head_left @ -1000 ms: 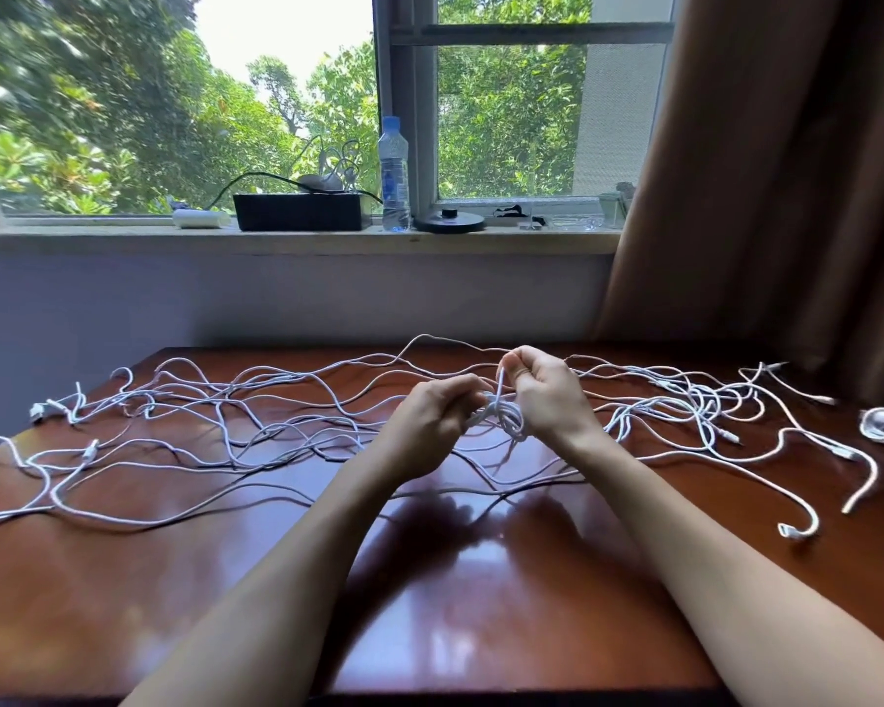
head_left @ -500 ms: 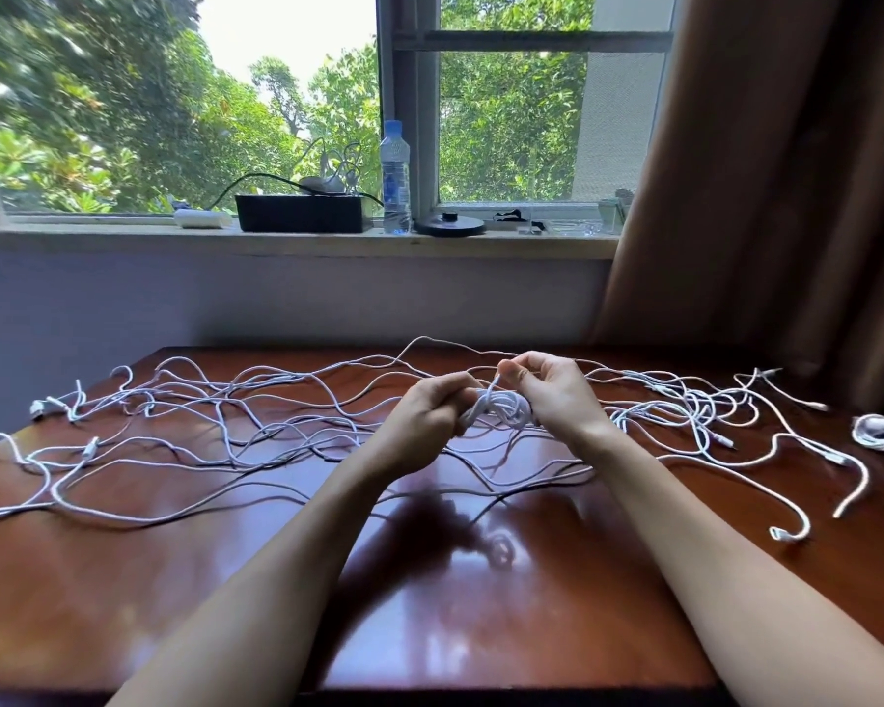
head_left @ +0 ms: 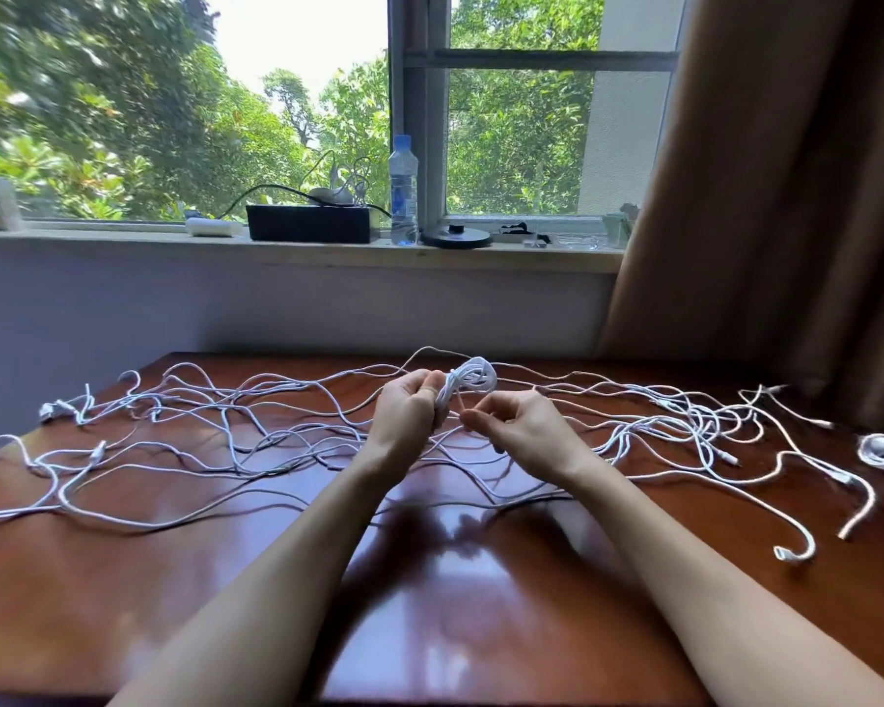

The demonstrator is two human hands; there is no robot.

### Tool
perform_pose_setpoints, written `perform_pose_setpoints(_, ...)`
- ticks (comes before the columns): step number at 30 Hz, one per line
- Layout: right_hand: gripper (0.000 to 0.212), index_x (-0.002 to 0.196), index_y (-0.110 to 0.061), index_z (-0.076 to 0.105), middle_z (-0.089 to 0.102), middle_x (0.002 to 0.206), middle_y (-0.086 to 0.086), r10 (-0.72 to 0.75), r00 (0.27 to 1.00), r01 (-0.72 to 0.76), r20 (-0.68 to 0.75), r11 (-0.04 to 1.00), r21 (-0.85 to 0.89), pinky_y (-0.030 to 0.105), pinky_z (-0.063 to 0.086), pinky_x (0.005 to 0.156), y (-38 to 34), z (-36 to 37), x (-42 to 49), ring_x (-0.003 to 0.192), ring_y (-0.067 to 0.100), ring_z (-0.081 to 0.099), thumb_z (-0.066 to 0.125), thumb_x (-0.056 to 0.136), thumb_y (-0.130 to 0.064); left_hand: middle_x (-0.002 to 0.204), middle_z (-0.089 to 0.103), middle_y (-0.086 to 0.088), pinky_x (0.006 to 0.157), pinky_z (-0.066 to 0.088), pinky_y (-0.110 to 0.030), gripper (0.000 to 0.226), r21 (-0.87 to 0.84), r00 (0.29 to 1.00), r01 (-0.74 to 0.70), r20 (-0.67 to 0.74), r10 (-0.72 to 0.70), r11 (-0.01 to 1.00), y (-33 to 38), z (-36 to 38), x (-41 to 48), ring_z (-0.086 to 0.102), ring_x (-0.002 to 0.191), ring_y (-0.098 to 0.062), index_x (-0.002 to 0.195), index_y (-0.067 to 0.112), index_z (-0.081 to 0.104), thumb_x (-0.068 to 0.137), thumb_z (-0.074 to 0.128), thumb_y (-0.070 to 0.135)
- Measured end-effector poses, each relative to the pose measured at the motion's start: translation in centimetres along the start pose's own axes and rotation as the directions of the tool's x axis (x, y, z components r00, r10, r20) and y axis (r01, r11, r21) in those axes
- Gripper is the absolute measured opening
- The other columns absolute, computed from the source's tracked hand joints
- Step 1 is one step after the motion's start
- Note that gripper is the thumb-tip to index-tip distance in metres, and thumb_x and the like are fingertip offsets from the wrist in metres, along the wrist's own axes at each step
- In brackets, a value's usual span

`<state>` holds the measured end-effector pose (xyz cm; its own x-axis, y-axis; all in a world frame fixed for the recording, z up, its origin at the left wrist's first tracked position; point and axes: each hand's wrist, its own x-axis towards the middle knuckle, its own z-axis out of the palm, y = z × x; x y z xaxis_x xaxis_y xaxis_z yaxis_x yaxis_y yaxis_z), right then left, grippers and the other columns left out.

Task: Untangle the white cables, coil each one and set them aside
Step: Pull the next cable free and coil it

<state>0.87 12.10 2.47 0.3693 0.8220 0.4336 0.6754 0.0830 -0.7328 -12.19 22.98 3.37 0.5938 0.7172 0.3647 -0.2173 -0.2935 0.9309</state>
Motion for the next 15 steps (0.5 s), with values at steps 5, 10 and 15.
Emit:
perform_pose_setpoints(5, 0.011, 0.088, -0.012, 0.076, 0.060, 0.062, -0.020, -0.124, 0.991, 0.128, 0.051, 0.988, -0.081, 0.014, 0.038, 0.060, -0.6, 0.1, -0.4, 0.058, -0.001, 0.051, 0.072, 0.093, -0.020, 0.055, 0.053, 0.005, 0.060, 0.039, -0.034, 0.038, 0.321, 0.987, -0.075, -0.111, 0.116, 0.944, -1.2, -0.7, 0.8, 0.046, 0.056, -0.014, 0.064, 0.012, 0.058, 0.100, 0.052, 0.023)
perform_pose_setpoints(10, 0.013, 0.099, -0.025, 0.075, 0.071, 0.087, -0.016, -0.156, 0.985, 0.168, 0.074, 0.968, -0.185, 0.030, 0.053, 0.077, -0.3, -0.1, -0.8, 0.080, 0.001, 0.066, 0.066, 0.091, -0.031, 0.056, 0.056, 0.005, 0.059, 0.041, -0.034, 0.033, 0.600, 0.979, -0.117, -0.066, 0.195, 0.791, -1.9, -0.9, 0.8, 0.057, 0.066, -0.023, 0.066, 0.018, 0.058, 0.091, 0.052, 0.039)
perform_pose_setpoints(15, 0.017, 0.096, -0.022, 0.071, 0.072, 0.092, -0.006, -0.285, 0.958, 0.259, -0.013, 0.887, -0.382, 0.043, 0.054, 0.078, -0.6, -0.7, -0.7, 0.088, 0.018, 0.066, 0.058, 0.093, -0.031, 0.058, 0.056, 0.007, 0.060, 0.040, -0.034, 0.033, 0.689, 0.981, -0.124, -0.021, 0.191, 0.714, -2.2, -1.3, 1.0, 0.058, 0.074, -0.027, 0.063, 0.029, 0.054, 0.087, 0.045, 0.051)
